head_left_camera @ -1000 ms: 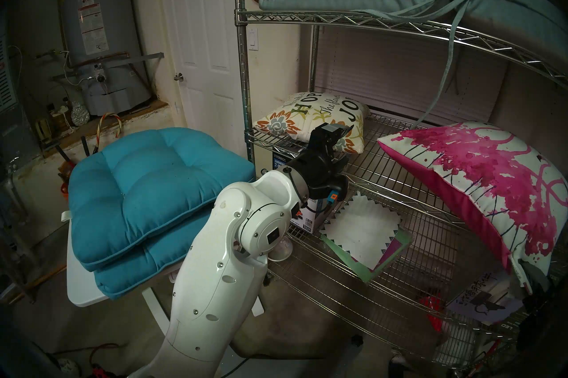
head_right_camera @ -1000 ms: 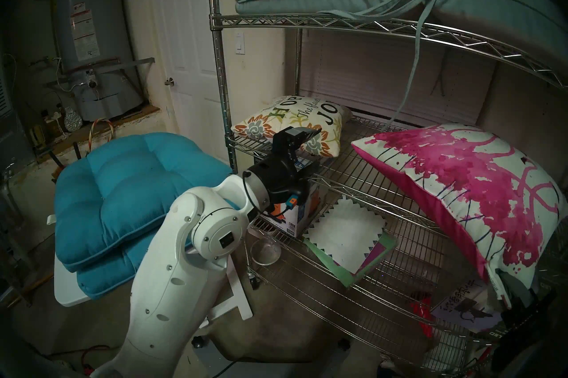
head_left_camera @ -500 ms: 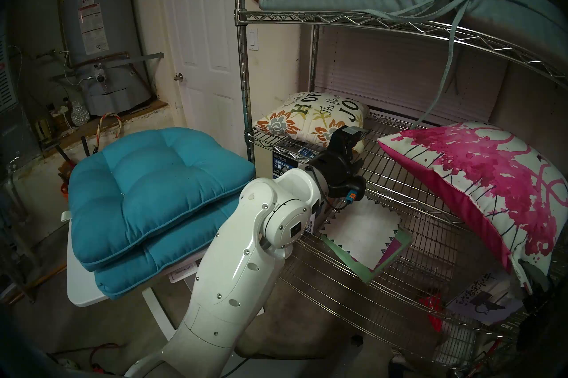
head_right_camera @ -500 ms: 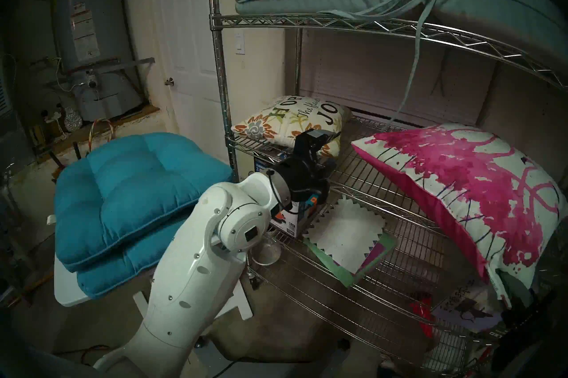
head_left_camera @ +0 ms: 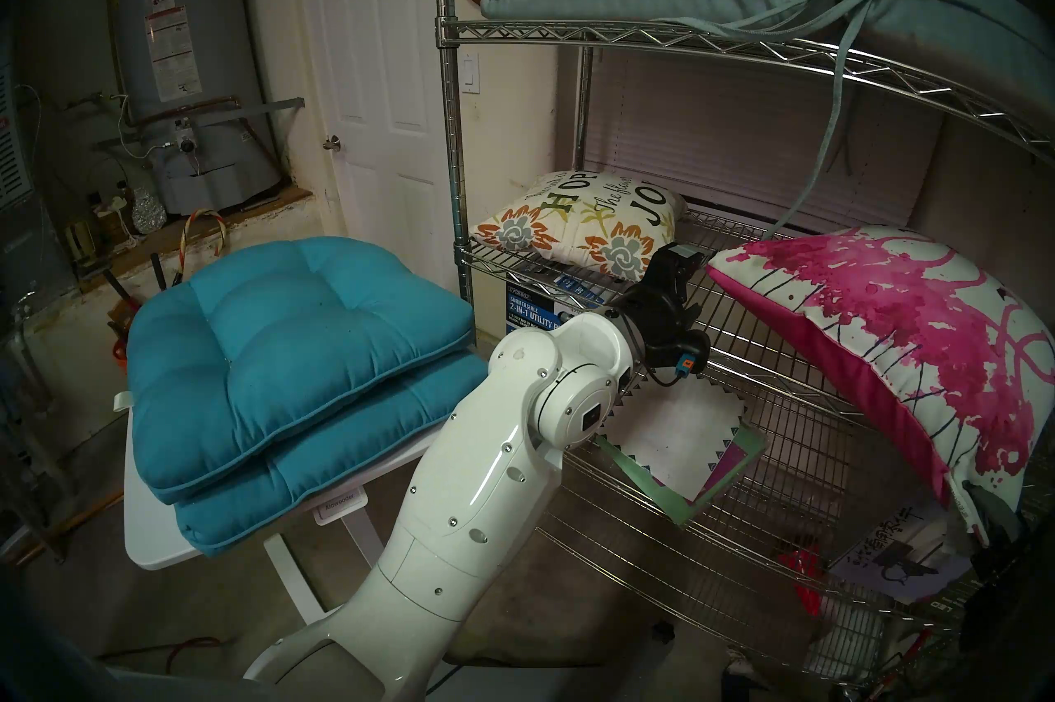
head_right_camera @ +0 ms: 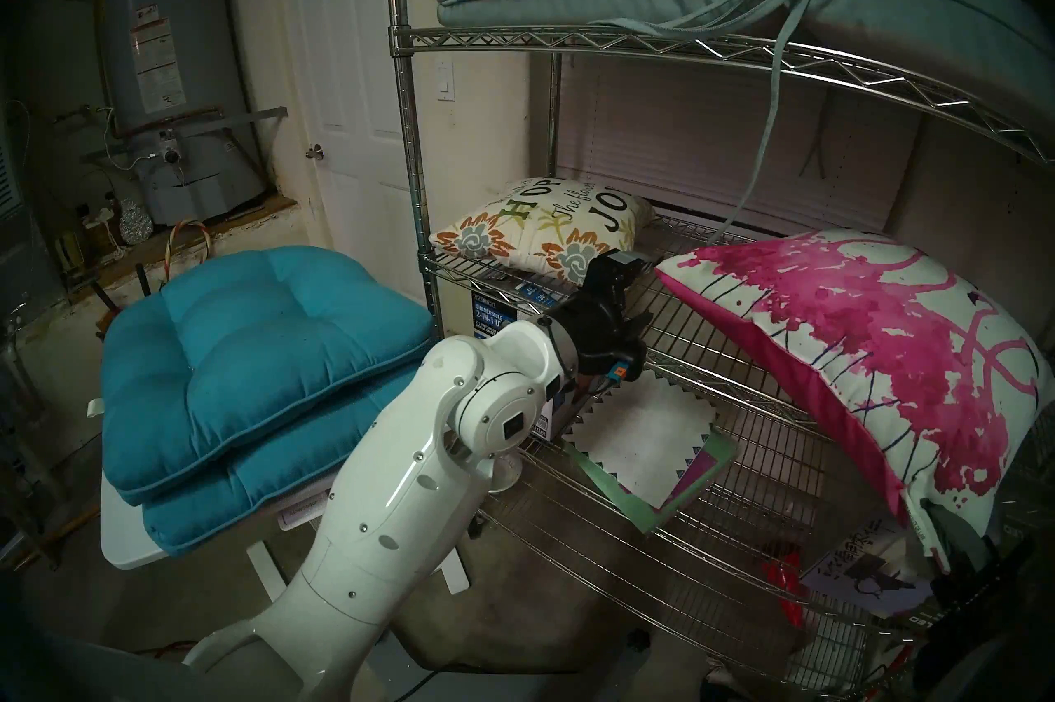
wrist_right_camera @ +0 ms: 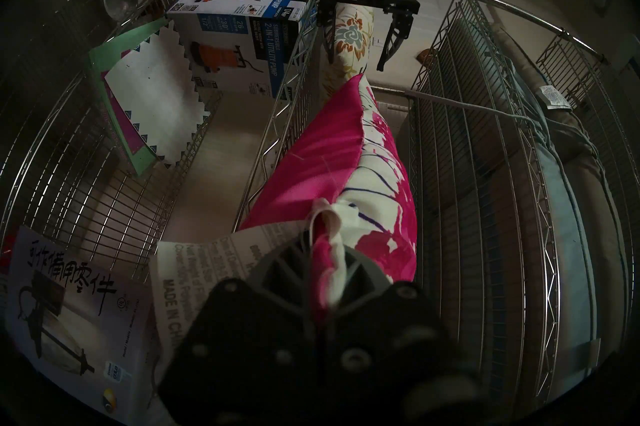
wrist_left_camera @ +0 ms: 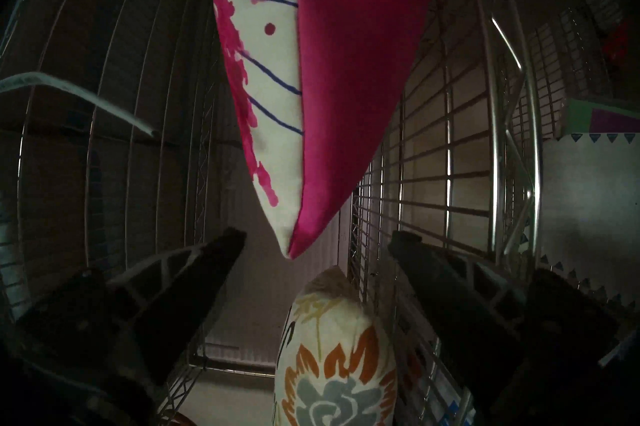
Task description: Take cushion off the shelf
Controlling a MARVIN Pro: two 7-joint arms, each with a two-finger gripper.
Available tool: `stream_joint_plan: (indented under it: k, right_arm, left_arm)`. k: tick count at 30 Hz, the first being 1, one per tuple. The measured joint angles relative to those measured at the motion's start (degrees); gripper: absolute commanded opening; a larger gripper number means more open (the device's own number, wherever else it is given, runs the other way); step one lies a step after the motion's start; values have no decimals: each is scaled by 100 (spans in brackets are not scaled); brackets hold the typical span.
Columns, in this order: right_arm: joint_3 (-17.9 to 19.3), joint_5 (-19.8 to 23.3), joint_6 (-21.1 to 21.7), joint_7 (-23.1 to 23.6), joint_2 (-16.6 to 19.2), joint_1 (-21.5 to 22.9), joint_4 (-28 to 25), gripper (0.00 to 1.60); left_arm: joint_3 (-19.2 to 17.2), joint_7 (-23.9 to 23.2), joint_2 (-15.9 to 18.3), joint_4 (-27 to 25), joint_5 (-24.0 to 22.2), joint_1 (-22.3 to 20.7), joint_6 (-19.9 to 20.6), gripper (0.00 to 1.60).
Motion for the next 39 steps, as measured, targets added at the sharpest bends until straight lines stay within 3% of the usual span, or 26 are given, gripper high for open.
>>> stream_joint_plan:
  k: [23,38,39]
  right_arm:
    - [3,0,0,2,-2,4,0,0]
    - [3,1,0,2,-2,9,-1,0]
    - [4,1,0,2,-2,9,-1,0]
  left_arm:
    - [288,533,-305,1109,384,-702,-88,160]
    - [428,752,-519,1496,593,-1080,-189,160]
    - [429,763,-544,1513,596,-1096,-188,0]
